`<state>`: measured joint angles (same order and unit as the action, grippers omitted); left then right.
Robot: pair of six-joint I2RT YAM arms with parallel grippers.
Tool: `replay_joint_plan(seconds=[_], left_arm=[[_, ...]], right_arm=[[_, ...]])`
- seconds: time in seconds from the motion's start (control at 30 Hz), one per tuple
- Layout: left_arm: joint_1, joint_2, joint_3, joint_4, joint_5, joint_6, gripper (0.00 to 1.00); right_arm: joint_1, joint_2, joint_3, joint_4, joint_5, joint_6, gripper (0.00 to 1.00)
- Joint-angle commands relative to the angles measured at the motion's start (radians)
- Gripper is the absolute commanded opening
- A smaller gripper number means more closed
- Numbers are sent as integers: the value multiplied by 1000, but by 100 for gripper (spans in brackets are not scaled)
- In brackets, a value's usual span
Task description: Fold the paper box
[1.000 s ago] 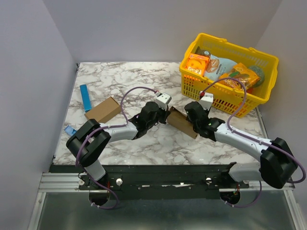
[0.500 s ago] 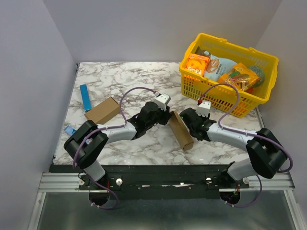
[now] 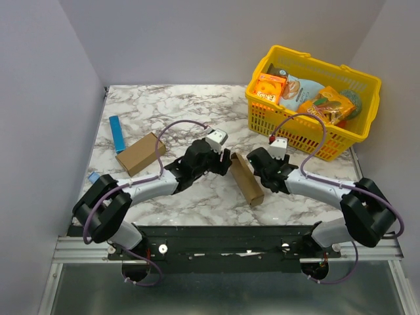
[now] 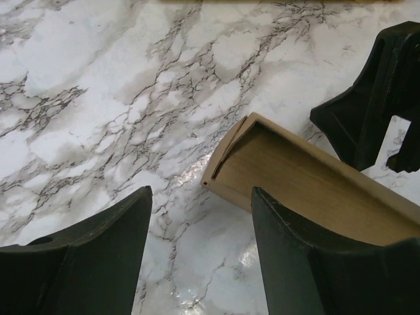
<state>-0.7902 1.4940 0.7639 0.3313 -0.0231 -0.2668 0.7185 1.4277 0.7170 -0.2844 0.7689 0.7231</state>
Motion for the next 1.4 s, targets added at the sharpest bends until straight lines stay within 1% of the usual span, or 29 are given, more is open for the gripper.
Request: replay_joint_plan(seconds=[0.0, 0.03, 0.07, 0.17, 0.3, 0.37, 0.43, 0.5, 0.6, 0.67, 0.7, 0.83, 0.87, 0.9, 0.97, 1.07, 1.23, 1.37], left_arm=[[22, -72, 18, -76, 22, -34, 78], [25, -77, 34, -89, 46, -43, 80], [29, -78, 49, -101, 49, -73, 83], [46, -75, 112, -130, 66, -112, 86], [71, -67, 161, -104, 113, -185, 88], [81, -38, 176, -75, 144, -196, 88], [82, -5, 225, -86, 164, -204, 88], [82, 47, 259, -92, 192, -203, 88], [85, 100, 278, -103, 212, -203, 88], [89, 123, 279, -109, 218, -207, 87], [94, 129, 275, -107, 227, -212, 87], [109, 144, 259, -63, 271, -241, 82], [111, 152, 259, -58, 278, -245, 79], [112, 155, 258, -55, 285, -253, 77], [115, 158, 253, -46, 298, -258, 73], [118, 166, 244, -35, 318, -268, 66], [118, 176, 221, -18, 334, -278, 65], [118, 186, 216, -12, 348, -278, 65]], right_arm=[[-10, -82, -16, 5, -49, -60, 77], [-16, -93, -22, 7, -65, -68, 81], [-21, -107, -25, 7, -71, -74, 87], [-48, -139, -34, 5, -109, -93, 92], [-68, -162, -44, 5, -138, -114, 93], [-83, -171, -47, 5, -163, -117, 93], [-94, -191, -53, 7, -178, -117, 93], [-111, -214, -60, 5, -210, -122, 92], [-113, -295, -74, -4, -241, -146, 89], [-113, -378, -91, 2, -272, -171, 88], [-113, -407, -100, 10, -286, -210, 86], [-111, -571, -169, 70, -417, -312, 80], [-110, -596, -189, 83, -471, -324, 79], [-110, -637, -195, 83, -493, -338, 75], [-100, -658, -195, 76, -540, -350, 73], [-71, -659, -189, 71, -566, -367, 69], [1, -641, -163, 73, -540, -393, 70], [64, -621, -134, 70, -490, -415, 69]])
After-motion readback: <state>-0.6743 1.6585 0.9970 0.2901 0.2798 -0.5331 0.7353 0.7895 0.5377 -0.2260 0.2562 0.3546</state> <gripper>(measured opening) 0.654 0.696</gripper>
